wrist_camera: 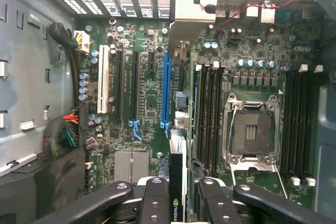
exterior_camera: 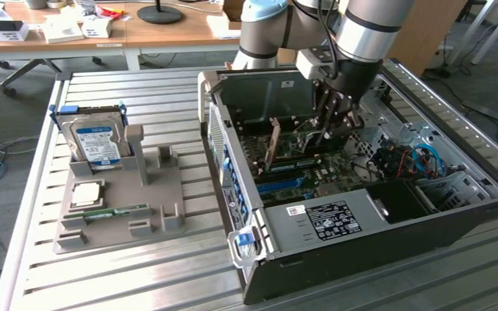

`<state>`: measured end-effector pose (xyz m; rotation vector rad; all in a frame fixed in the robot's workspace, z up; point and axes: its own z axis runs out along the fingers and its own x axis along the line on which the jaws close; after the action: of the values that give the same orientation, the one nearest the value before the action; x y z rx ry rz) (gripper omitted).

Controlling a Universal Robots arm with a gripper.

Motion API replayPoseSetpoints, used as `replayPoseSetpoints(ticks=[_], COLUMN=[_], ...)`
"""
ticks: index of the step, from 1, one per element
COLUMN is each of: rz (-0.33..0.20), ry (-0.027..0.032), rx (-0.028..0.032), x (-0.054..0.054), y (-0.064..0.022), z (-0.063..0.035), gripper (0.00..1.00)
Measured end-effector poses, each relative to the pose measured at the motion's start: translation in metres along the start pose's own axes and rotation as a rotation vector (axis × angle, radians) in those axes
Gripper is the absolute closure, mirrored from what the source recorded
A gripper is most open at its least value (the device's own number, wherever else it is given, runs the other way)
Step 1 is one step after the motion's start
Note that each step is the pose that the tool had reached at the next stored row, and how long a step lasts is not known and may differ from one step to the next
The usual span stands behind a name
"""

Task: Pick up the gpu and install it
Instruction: 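Insert the gpu into the slot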

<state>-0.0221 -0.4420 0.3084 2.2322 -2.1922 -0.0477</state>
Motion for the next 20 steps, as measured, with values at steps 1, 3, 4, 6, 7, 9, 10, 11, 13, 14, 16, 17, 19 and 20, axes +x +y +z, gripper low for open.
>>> replayPoseSetpoints(ticks=[1, 3, 4, 6, 7, 9, 10, 11, 13, 14, 16, 17, 19, 20], rz=[0.000, 0.000, 0.000, 0.000, 0.000, 0.000, 0.000, 0.000, 0.000, 0.000, 0.000, 0.000, 0.000, 0.000], ry=[0.0001, 0.0001, 0.0001, 0.0000, 0.0000, 0.0002, 0.0003, 0.0002, 0.0002, 0.0003, 0.0001, 0.0001, 0.0002, 0.0002], rx=[0.0000, 0.0000, 0.0000, 0.0001, 0.0000, -0.0001, -0.0001, -0.0001, 0.0000, -0.0001, 0.0000, 0.0000, -0.0001, 0.0000], x=[0.0002, 0.0007, 0.0010, 0.0014, 0.0015, 0.0017, 0.0017, 0.0017, 0.0022, 0.0026, 0.0037, 0.0044, 0.0055, 0.0061], y=[0.0000, 0.0001, 0.0001, 0.0002, 0.0002, 0.0003, 0.0003, 0.0003, 0.0003, 0.0003, 0.0003, 0.0003, 0.0004, 0.0004], z=[0.0001, 0.0004, 0.0006, 0.0011, 0.0013, 0.0014, 0.0014, 0.0014, 0.0014, 0.0014, 0.0014, 0.0014, 0.0014, 0.0014], gripper=[0.74, 0.74, 0.74, 0.74, 0.74, 0.74, 0.74, 0.74, 0.74, 0.74, 0.74, 0.74, 0.74, 0.74])
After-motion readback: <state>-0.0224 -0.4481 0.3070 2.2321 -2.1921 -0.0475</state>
